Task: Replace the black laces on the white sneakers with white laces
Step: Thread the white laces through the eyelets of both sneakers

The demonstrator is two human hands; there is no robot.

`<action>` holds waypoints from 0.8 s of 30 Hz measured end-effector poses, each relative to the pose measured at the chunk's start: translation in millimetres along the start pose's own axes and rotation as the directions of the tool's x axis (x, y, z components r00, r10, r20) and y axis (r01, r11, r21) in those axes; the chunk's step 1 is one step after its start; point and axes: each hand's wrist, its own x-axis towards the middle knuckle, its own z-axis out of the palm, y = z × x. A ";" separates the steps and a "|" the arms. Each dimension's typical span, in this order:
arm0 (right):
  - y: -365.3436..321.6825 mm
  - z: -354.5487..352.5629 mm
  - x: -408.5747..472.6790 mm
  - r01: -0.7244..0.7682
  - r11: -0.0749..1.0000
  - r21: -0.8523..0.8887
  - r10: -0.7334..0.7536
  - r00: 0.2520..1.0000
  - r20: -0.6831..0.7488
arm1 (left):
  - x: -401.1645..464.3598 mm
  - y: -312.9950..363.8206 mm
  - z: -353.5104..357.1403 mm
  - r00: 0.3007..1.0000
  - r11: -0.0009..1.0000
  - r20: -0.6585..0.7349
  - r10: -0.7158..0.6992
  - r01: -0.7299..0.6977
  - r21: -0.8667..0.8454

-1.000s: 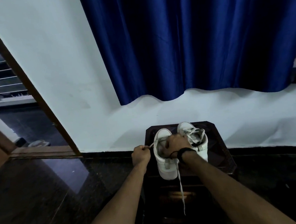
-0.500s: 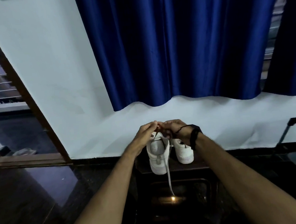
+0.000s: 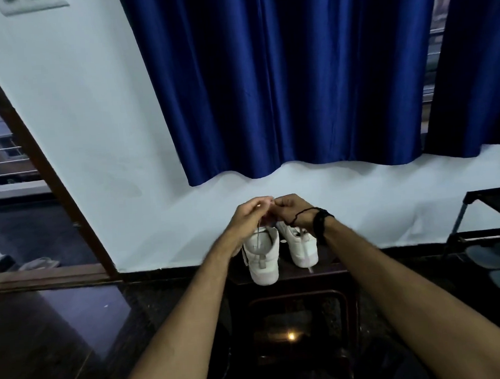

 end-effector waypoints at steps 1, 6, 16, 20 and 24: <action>-0.9 0.2 1.1 0.004 1.000 -0.023 -0.004 1.000 -0.017 | -0.4 2.7 0.3 0.999 1.000 0.036 -0.015 0.015 0.013; 13.1 -29.0 -15.1 -0.008 0.999 -0.051 0.011 0.998 0.067 | -3.8 -20.3 -37.9 0.996 0.994 -0.091 0.009 0.001 0.108; 51.4 -34.2 -13.2 -0.031 0.964 -0.265 0.002 0.994 -0.111 | 4.0 -41.5 -40.0 0.920 0.821 -0.392 -0.007 0.229 0.524; 34.4 -0.2 -6.6 0.102 0.912 -0.397 -0.195 0.960 -0.202 | 13.2 -34.5 2.2 0.993 0.993 -0.031 -0.111 0.112 0.033; 47.7 9.6 10.6 0.069 0.907 -0.414 -0.200 0.938 -0.282 | 16.1 -40.0 8.3 0.980 0.979 0.026 -0.196 0.195 0.051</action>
